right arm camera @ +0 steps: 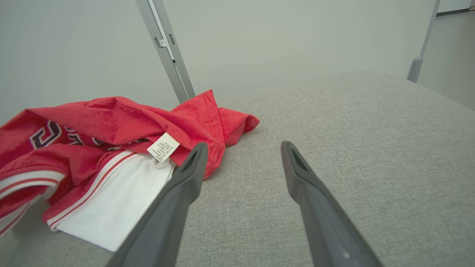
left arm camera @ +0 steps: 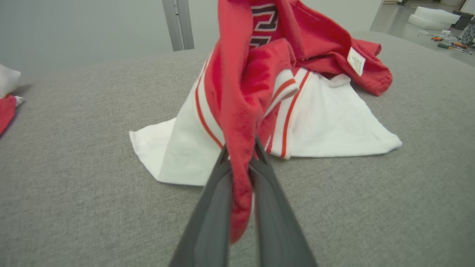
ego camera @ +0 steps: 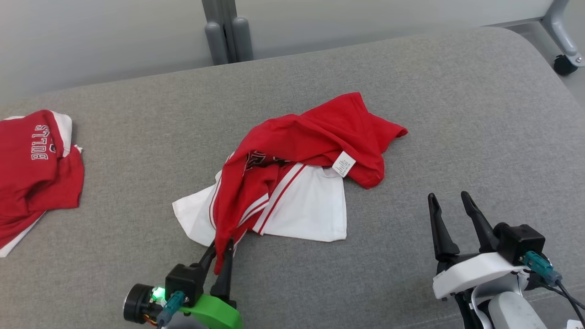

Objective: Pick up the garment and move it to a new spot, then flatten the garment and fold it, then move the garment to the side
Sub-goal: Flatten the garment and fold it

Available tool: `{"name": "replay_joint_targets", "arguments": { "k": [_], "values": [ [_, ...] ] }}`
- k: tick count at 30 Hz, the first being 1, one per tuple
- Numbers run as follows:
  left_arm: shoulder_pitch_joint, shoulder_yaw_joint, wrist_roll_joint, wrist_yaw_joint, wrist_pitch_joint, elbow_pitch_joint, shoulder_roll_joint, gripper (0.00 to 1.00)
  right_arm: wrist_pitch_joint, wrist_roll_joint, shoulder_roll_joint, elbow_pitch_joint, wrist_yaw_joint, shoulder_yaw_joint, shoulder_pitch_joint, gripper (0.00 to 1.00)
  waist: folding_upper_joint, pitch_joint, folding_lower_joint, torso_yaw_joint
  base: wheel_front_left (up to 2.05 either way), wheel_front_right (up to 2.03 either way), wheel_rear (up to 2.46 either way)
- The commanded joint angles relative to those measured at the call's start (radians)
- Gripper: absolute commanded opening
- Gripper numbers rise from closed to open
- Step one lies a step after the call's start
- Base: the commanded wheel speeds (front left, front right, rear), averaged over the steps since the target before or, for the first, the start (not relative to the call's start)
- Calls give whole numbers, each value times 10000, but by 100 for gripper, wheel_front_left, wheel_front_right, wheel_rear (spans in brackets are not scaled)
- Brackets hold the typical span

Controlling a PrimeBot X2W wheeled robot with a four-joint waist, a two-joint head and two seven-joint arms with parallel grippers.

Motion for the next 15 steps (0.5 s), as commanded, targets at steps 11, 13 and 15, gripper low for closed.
{"name": "replay_joint_targets", "arguments": {
  "k": [11,13,15],
  "values": [
    [832,1700,-274,160,-7,-2850,-221,100,-33,-80,-88,80,-3,-160,264,100,0,-345,0,755,0,0,0],
    [860,2088,-183,269,-9,-3063,-234,100,-33,-115,-65,96,-3,-161,274,100,0,-372,0,778,0,0,0],
    [919,2446,-97,371,-7,-3167,-240,100,-33,-102,-61,115,-3,-145,280,100,0,-394,0,784,0,0,0]
  ]
}}
